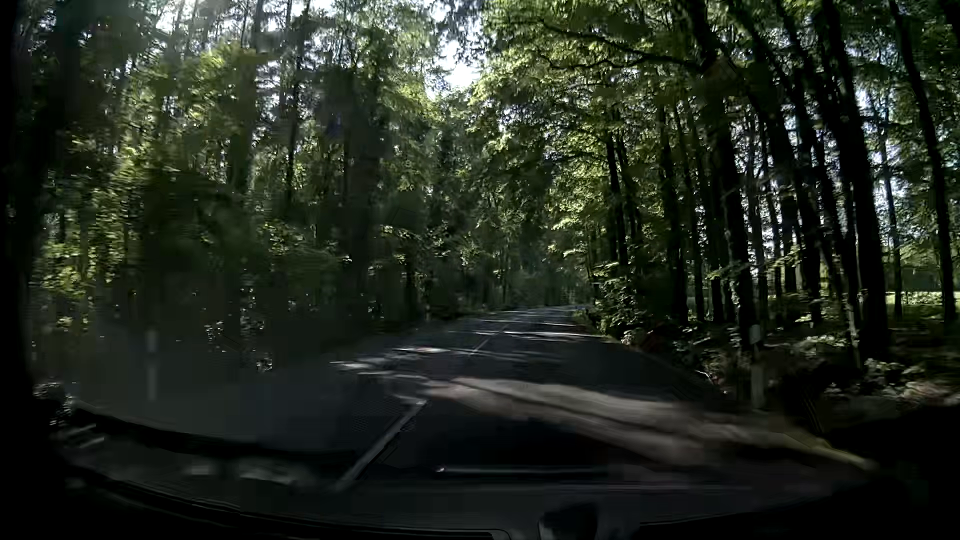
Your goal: Follow the waypoints while adhering to traffic rules and regulations
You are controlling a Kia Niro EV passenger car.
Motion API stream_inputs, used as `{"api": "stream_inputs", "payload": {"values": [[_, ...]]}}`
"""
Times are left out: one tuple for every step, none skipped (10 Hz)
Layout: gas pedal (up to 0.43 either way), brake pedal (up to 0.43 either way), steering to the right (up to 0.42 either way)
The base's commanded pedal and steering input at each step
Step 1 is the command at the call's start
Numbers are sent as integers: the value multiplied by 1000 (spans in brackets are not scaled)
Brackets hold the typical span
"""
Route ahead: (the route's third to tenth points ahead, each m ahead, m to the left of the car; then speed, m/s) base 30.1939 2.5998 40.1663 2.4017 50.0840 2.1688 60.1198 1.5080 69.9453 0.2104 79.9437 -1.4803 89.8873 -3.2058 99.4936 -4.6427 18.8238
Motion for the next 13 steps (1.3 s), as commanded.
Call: {"api": "stream_inputs", "payload": {"values": [[260,6,3],[260,6,4],[260,6,6],[260,6,7],[260,6,9],[260,6,11],[260,6,11],[260,6,11],[260,6,12],[260,6,12],[260,6,12],[260,6,13],[260,6,13]]}}
